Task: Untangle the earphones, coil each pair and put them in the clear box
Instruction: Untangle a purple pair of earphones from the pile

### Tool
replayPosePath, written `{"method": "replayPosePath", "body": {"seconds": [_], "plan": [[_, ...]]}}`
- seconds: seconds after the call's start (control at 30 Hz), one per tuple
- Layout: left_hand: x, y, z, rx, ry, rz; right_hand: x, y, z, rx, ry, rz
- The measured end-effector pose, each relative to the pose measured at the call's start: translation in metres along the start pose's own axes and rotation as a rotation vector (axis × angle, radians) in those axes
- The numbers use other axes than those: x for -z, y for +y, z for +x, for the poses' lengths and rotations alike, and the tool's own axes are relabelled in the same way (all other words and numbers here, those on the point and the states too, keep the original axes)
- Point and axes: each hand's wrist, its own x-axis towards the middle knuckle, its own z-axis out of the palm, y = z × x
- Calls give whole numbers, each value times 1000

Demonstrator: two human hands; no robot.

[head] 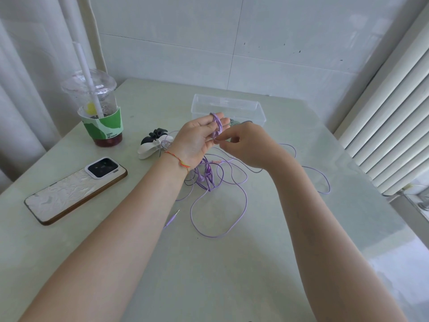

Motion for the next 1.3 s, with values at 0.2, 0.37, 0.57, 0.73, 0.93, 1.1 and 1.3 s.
{"method": "replayPosePath", "body": {"seconds": [0.2,0.37,0.57,0.73,0.93,1.1,1.3], "plan": [[2,-3,4,48,38,18,3,5,4,-44,78,-39],[-7,-4,-2,89,-35,96,2,9,6,-45,177,-19],[-7,4,-9,143,-222,130,6,20,10,-74,302,63],[-2,7,-12,193,-288,146,6,21,10,-63,294,108],[-3,12,-16,232,-408,39,8,27,10,-95,382,332],[-6,16,-17,192,-413,-220,0,33,11,-149,285,375],[-8,21,-14,156,-267,-420,-8,24,7,-140,20,237]]}}
